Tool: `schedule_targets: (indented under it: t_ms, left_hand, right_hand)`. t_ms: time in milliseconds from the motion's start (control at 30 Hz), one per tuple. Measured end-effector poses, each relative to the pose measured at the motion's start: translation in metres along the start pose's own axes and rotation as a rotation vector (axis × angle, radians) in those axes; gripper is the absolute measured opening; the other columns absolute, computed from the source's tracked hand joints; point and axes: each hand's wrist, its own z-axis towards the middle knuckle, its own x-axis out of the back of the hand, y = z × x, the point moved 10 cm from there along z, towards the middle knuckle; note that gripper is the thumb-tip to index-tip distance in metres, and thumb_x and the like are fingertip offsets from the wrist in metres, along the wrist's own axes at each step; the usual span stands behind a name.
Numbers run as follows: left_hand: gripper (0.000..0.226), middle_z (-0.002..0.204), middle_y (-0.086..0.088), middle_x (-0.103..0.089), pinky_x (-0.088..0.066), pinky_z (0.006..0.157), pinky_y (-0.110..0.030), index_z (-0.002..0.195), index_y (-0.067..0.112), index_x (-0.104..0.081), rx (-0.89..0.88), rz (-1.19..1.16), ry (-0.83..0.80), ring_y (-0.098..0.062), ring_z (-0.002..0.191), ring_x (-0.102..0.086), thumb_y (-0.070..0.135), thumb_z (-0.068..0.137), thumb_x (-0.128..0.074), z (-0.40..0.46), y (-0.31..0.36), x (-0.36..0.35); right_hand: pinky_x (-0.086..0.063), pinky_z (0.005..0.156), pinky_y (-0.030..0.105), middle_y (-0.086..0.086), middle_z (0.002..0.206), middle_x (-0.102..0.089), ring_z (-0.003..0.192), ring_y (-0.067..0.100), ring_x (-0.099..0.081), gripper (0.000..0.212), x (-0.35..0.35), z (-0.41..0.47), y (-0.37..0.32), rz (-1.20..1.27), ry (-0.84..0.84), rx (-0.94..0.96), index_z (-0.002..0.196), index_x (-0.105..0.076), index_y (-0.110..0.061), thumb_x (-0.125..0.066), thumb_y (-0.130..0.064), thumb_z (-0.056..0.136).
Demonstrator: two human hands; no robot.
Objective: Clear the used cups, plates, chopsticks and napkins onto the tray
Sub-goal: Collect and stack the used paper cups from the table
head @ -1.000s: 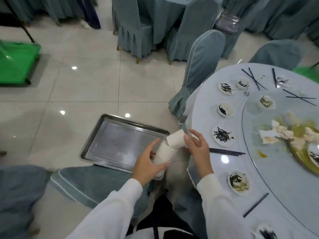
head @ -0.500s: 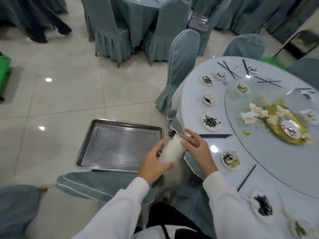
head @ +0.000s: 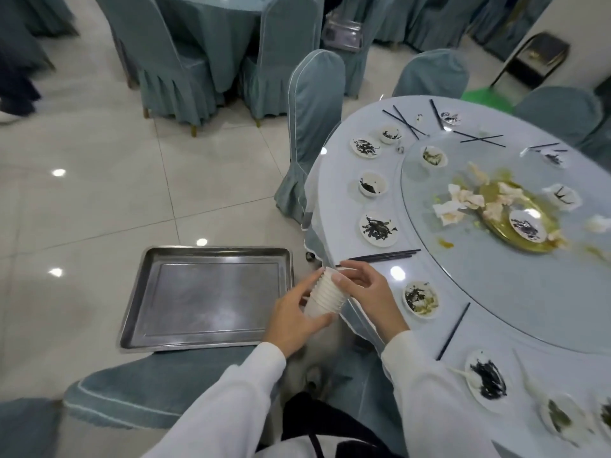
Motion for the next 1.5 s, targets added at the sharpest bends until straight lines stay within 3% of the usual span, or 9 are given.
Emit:
schedule_targets:
  t_ms: [167,300,433,633,900,1033,1200,1333,1500]
  left_hand:
    - [0.087,0.111,0.021,-0.07,-0.056,0.08,-0.015,0.135,0.071,-0.05,0.013,-0.006,-0.049,0.002,0.095,-0.065,0.044,0.065,-0.094,0.023,0.003,-0.015]
    - [0.088,0.115,0.019,-0.07,-0.06,0.084,-0.023,0.14,0.066,-0.05,0.035,0.034,-0.085,-0.006,0.098,-0.066,0.054,0.062,-0.09,0.04,0.007,-0.031]
    - [0.088,0.116,0.024,-0.068,-0.061,0.086,-0.025,0.14,0.068,-0.046,0.072,0.076,-0.077,-0.002,0.1,-0.065,0.058,0.063,-0.087,0.054,0.006,-0.046]
    - [0.09,0.108,0.034,-0.066,-0.059,0.086,-0.025,0.139,0.07,-0.046,0.139,0.062,-0.062,0.011,0.098,-0.062,0.058,0.06,-0.088,0.077,-0.001,-0.069]
    - [0.088,0.116,0.014,-0.072,-0.062,0.092,-0.044,0.135,0.063,-0.056,0.182,0.017,-0.08,-0.012,0.103,-0.07,0.048,0.058,-0.094,0.118,-0.004,-0.12]
    - [0.08,0.122,0.019,-0.069,-0.061,0.088,-0.029,0.126,0.066,-0.056,0.182,-0.012,-0.114,-0.004,0.102,-0.068,0.038,0.063,-0.097,0.141,0.003,-0.144]
    - [0.069,0.121,0.011,-0.069,-0.059,0.086,-0.028,0.129,0.05,-0.055,0.189,-0.015,-0.161,-0.01,0.108,-0.068,0.031,0.076,-0.094,0.171,0.016,-0.174]
    - [0.069,0.12,0.011,-0.069,-0.054,0.089,-0.028,0.134,0.039,-0.056,0.167,0.064,-0.205,-0.011,0.111,-0.066,0.026,0.077,-0.093,0.191,0.025,-0.194]
    - [0.068,0.12,0.0,-0.071,-0.056,0.098,-0.037,0.134,0.026,-0.061,0.129,0.179,-0.238,-0.019,0.112,-0.067,0.021,0.074,-0.094,0.209,0.028,-0.219]
  right_hand:
    - [-0.059,0.079,0.019,0.007,0.112,-0.078,0.094,0.005,-0.075,0.04,0.016,0.007,-0.003,0.111,-0.055,-0.058,0.126,-0.07,-0.01,-0.083,-0.01,0.088]
    - [-0.061,0.087,0.025,0.007,0.118,-0.075,0.099,0.008,-0.075,0.043,0.032,0.019,0.003,0.133,-0.061,-0.112,0.13,-0.069,-0.015,-0.082,-0.013,0.089]
    - [-0.058,0.103,0.041,0.001,0.117,-0.076,0.112,0.017,-0.072,0.042,0.045,0.043,0.014,0.069,-0.079,-0.159,0.127,-0.07,-0.025,-0.086,-0.024,0.088]
    - [-0.059,0.097,0.039,-0.001,0.113,-0.076,0.111,0.018,-0.071,0.039,0.063,0.072,0.029,0.103,-0.069,-0.218,0.121,-0.073,-0.025,-0.087,-0.026,0.085]
    - [-0.062,0.089,0.03,-0.006,0.117,-0.076,0.102,0.008,-0.074,0.042,0.12,0.099,0.042,0.117,-0.037,-0.219,0.124,-0.071,-0.027,-0.087,-0.028,0.086]
    - [-0.06,0.097,0.037,-0.012,0.124,-0.075,0.113,0.012,-0.072,0.035,0.153,0.102,0.051,0.161,0.027,-0.217,0.127,-0.071,-0.029,-0.08,-0.032,0.093]
    - [-0.063,0.092,0.037,-0.004,0.118,-0.078,0.103,0.017,-0.077,0.028,0.189,0.106,0.064,0.273,0.181,-0.263,0.125,-0.072,-0.025,-0.074,-0.033,0.098]
    - [-0.063,0.086,0.033,-0.009,0.107,-0.081,0.097,0.016,-0.079,0.019,0.204,0.111,0.069,0.302,0.189,-0.308,0.116,-0.073,-0.028,-0.063,-0.038,0.104]
    - [-0.064,0.085,0.033,-0.009,0.111,-0.08,0.099,0.017,-0.079,0.021,0.225,0.119,0.074,0.32,0.21,-0.282,0.119,-0.074,-0.028,-0.066,-0.04,0.103]
